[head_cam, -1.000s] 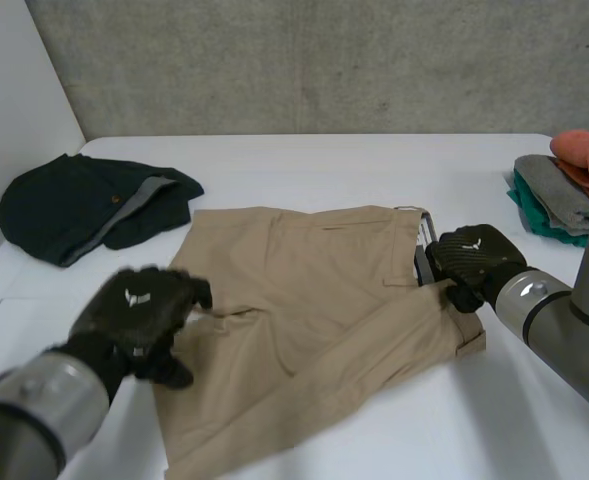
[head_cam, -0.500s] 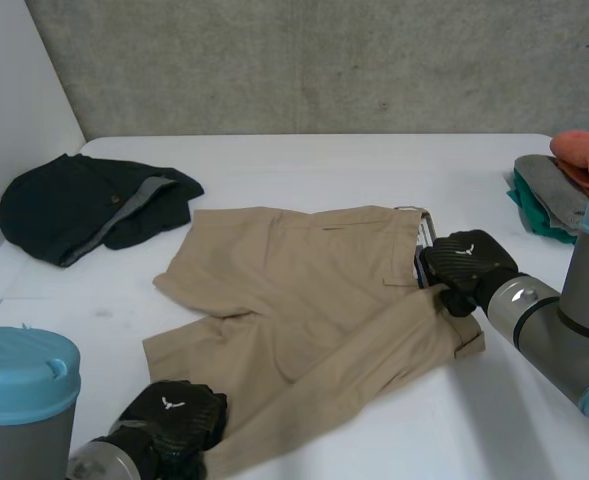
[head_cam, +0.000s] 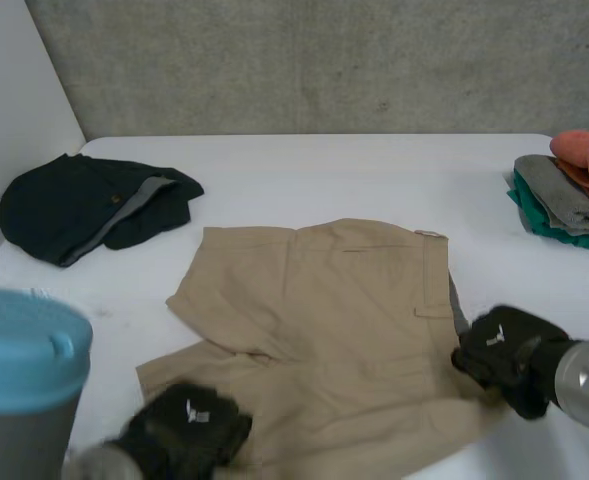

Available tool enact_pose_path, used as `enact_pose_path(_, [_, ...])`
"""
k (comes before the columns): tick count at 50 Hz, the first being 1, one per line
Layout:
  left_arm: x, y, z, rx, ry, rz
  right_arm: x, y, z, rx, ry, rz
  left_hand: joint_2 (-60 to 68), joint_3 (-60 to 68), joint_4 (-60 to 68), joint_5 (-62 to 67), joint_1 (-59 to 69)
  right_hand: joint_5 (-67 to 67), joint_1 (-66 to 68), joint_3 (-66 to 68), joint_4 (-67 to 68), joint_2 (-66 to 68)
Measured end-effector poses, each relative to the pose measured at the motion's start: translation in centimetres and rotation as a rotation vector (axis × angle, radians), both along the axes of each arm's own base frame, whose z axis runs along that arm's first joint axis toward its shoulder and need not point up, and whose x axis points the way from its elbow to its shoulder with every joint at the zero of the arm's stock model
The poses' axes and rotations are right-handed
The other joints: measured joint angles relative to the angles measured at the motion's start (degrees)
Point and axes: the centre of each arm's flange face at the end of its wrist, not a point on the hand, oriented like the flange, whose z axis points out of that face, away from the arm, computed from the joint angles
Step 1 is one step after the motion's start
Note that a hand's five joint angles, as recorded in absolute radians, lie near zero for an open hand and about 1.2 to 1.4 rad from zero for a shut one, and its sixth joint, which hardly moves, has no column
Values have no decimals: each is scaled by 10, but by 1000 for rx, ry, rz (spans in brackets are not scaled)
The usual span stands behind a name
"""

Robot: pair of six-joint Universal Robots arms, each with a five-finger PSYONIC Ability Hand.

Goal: Fold the laundry.

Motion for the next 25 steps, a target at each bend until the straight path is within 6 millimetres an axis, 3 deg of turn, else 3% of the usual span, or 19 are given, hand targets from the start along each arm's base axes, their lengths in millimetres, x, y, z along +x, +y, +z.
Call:
enact_pose_path(2, [-6,-14,3,-42,28,15,4,-9,3,-33,-45,-16,0,0,1,0,0,0,0,0,0,0])
enact_pose_path(3, [-13,-33,5,-101,59,32,8,-20,5,-71,-97,-36,0,0,2,0,0,0,0,0,0,0])
enact_pose_path(14, [-60,-169,13,-568,120,52,41,-106,0,-335,-292,-146,1,0,2,0,0,0,0,0,0,0])
enact_pose_path(15, [-60,-169,13,-568,120,52,41,-106,0,-335,-292,-146,1,0,2,0,0,0,0,0,0,0])
enact_pose_path(16, [-66,-194,9,-633,108,59,52,-122,-1,-406,-309,-158,1,0,2,0,0,0,0,0,0,0])
enact_pose_path(18, [-71,-217,3,-682,97,69,61,-134,-3,-461,-321,-166,1,0,2,0,0,0,0,0,0,0])
enact_pose_path(21, [-79,-248,-11,-733,91,85,73,-156,-12,-539,-342,-175,1,0,2,0,0,0,0,0,0,0])
enact_pose_path(25, [-89,-275,-26,-788,115,103,86,-185,-28,-623,-370,-179,1,0,2,0,0,0,0,0,0,0])
